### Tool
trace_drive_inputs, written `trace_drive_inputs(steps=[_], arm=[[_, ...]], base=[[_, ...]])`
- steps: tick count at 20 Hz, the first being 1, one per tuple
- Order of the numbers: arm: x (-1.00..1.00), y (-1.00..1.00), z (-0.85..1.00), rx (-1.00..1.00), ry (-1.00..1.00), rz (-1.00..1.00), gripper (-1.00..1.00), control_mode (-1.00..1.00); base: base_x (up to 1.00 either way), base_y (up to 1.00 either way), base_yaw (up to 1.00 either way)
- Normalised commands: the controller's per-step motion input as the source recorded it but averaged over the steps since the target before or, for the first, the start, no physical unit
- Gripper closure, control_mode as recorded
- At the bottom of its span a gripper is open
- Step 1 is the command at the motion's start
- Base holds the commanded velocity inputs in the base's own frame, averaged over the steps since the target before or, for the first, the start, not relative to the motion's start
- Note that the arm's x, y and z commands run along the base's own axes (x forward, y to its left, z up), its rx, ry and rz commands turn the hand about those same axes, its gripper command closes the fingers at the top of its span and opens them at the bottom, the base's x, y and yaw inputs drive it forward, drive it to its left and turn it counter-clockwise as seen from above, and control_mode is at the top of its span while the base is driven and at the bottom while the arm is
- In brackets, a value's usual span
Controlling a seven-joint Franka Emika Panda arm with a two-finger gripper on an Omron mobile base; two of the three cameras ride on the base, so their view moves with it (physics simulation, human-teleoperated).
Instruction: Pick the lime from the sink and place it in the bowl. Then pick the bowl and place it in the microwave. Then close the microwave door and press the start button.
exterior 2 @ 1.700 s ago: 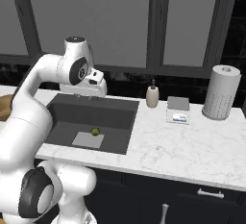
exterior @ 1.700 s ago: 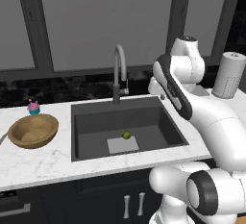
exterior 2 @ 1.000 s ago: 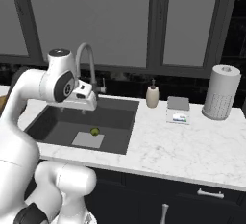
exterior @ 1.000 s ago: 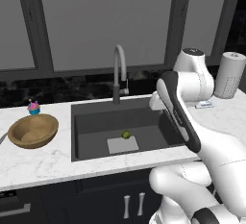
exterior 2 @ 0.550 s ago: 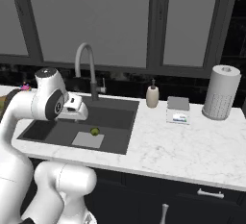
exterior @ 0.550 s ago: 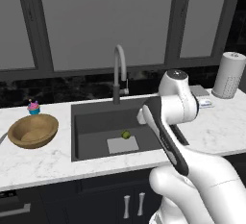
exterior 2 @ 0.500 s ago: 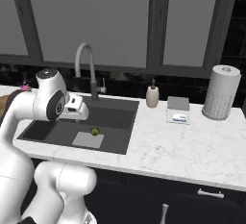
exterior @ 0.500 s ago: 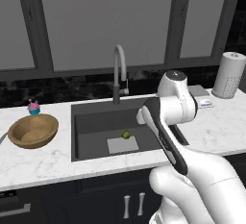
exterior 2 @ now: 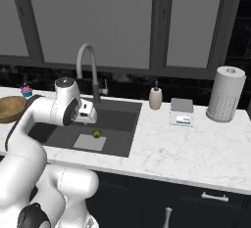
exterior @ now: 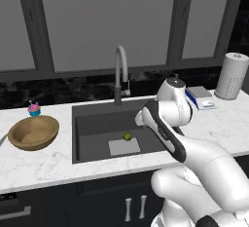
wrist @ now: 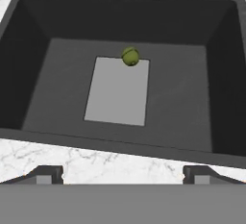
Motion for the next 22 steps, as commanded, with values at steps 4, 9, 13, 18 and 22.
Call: trace_drive_inputs(steps=[4,9,13,18,22], arm=[[0.36,0.0,-0.3,0.07,0.0,0.08,-1.0,-1.0],[0.48,0.0,-0.29,0.0,0.0,0.02,-1.0,-1.0],[0.36,0.0,-0.41,0.0,0.0,0.03,-1.0,-1.0],[0.42,0.05,-0.33,0.0,0.0,0.01,-1.0,-1.0],[0.43,0.08,-0.33,0.0,0.0,0.0,-1.0,-1.0]], base=[[0.0,0.0,0.0],[0.0,0.0,0.0],[0.0,0.0,0.0],[0.0,0.0,0.0],[0.0,0.0,0.0]])
